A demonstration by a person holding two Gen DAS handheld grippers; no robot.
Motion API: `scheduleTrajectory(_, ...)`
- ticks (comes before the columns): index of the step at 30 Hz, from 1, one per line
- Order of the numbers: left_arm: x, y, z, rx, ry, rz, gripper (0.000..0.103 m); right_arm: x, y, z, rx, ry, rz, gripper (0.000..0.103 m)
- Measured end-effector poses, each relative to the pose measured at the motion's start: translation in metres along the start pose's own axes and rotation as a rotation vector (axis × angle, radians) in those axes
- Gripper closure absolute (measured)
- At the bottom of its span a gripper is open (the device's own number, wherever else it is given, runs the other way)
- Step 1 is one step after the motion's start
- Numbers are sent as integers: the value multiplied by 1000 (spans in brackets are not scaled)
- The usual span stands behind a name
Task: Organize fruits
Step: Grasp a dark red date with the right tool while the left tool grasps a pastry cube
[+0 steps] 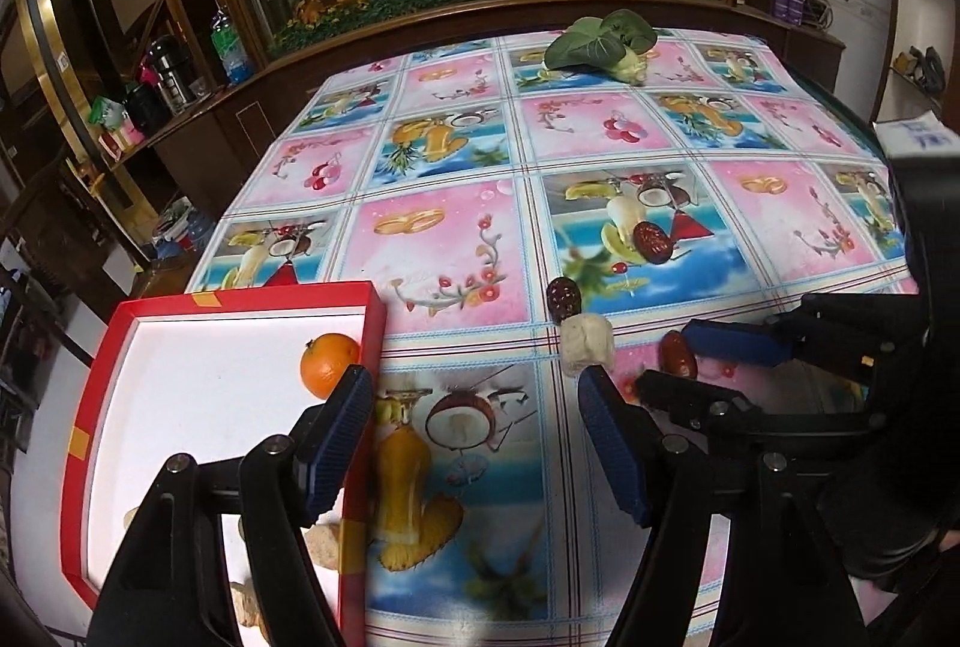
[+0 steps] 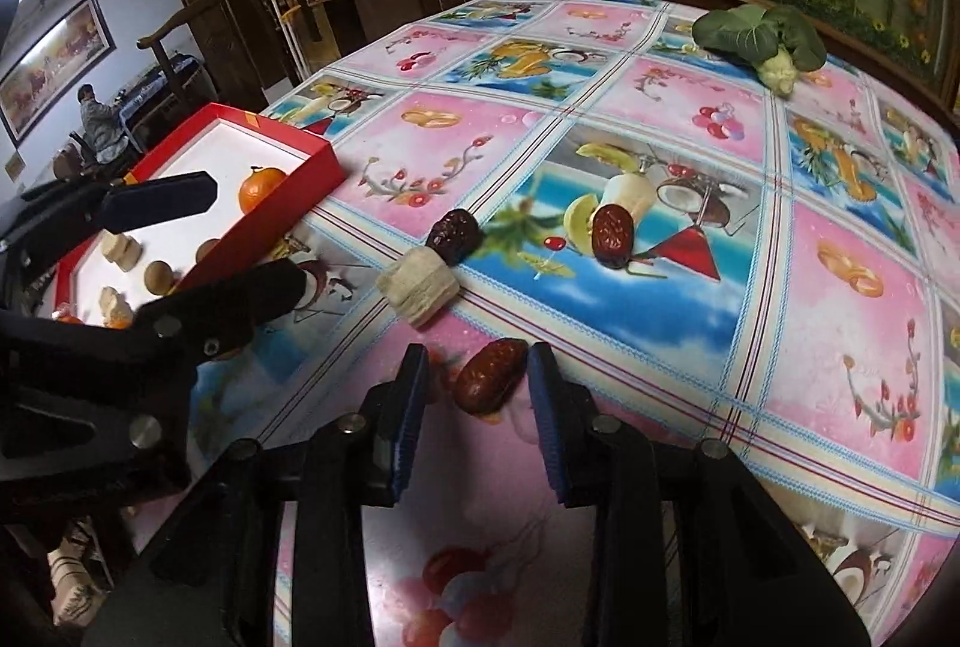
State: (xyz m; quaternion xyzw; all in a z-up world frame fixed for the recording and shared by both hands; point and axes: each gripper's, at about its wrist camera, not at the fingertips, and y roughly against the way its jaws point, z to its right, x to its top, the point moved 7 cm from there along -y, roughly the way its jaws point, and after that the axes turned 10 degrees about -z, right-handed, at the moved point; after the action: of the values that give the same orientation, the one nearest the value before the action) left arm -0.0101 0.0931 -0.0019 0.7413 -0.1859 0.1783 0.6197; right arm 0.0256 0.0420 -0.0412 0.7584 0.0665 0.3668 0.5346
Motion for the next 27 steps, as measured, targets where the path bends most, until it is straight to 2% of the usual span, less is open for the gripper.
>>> scheduleTrajectory(2,2,0,1,-3,3,-3,32,0,1,4,-30,3,3,84)
scheduleTrajectory(3,2,0,2,-1,1,-5,32,0,1,6,-39,7,2,85)
scheduleTrajectory(7,5,-3,11,-29,-11,-16,32,1,5,23,-44,-56,-5,85)
scheduleTrajectory(14,15,-29,33,-71,-39,-71,32,6,27,63,-6,-233,52,85)
scheduleTrajectory(18,18,-42,41,-95,-36,-96,33,5,28,69,7,-268,48,85)
scheduleTrajectory(20,18,-44,43,-105,-38,-91,39,6,27,67,13,-265,47,85)
scheduleTrajectory(22,16,-50,44,-120,-41,-106,66,6,27,65,14,-257,47,85)
scheduleTrajectory(23,15,-52,44,-133,-35,-110,66,6,27,65,15,-257,47,85)
scheduleTrajectory(26,15,-51,45,-172,-32,-98,78,5,28,65,15,-257,54,85)
scheduleTrajectory(27,15,-51,45,-167,-28,-96,78,6,28,65,18,-257,56,85)
